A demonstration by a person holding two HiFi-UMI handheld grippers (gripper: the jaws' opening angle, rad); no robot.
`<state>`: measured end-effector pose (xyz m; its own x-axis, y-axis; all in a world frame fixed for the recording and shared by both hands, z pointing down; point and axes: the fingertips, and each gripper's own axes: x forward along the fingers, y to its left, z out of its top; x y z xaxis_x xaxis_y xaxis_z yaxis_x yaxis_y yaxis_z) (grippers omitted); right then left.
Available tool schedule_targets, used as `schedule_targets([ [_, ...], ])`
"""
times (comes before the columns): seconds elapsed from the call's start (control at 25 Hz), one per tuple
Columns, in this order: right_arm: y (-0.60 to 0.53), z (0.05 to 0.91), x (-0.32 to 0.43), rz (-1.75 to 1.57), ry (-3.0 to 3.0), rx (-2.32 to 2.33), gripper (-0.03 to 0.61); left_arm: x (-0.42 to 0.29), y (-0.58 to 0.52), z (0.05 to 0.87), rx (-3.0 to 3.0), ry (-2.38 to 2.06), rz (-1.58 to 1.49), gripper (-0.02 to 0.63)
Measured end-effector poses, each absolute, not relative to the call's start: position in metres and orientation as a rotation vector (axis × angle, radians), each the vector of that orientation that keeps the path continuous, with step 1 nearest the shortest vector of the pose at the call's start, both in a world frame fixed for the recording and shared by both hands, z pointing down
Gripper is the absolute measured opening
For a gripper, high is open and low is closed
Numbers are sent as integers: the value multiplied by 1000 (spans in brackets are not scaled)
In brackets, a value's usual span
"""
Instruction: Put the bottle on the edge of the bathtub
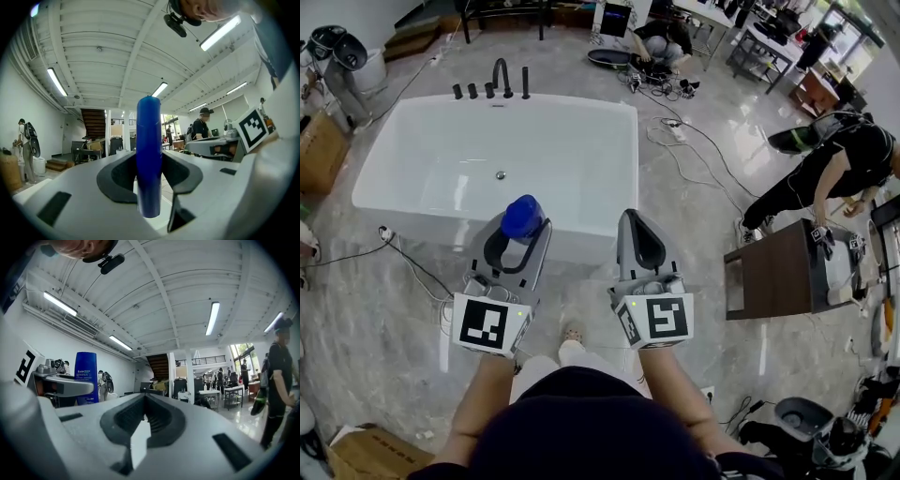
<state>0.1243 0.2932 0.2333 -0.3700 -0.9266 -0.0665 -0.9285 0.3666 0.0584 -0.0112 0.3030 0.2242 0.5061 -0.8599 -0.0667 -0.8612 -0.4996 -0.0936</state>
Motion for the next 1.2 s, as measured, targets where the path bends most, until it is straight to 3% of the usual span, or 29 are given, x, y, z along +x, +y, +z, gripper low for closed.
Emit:
schedule_targets([
  [0.52, 213, 249, 124, 88, 2597, -1757, 0, -36, 226, 241, -2609, 1570, -35, 156],
  [1.2, -12, 250, 85, 115, 2575, -1820, 0, -49, -11, 251, -2710, 1397, 10, 156],
])
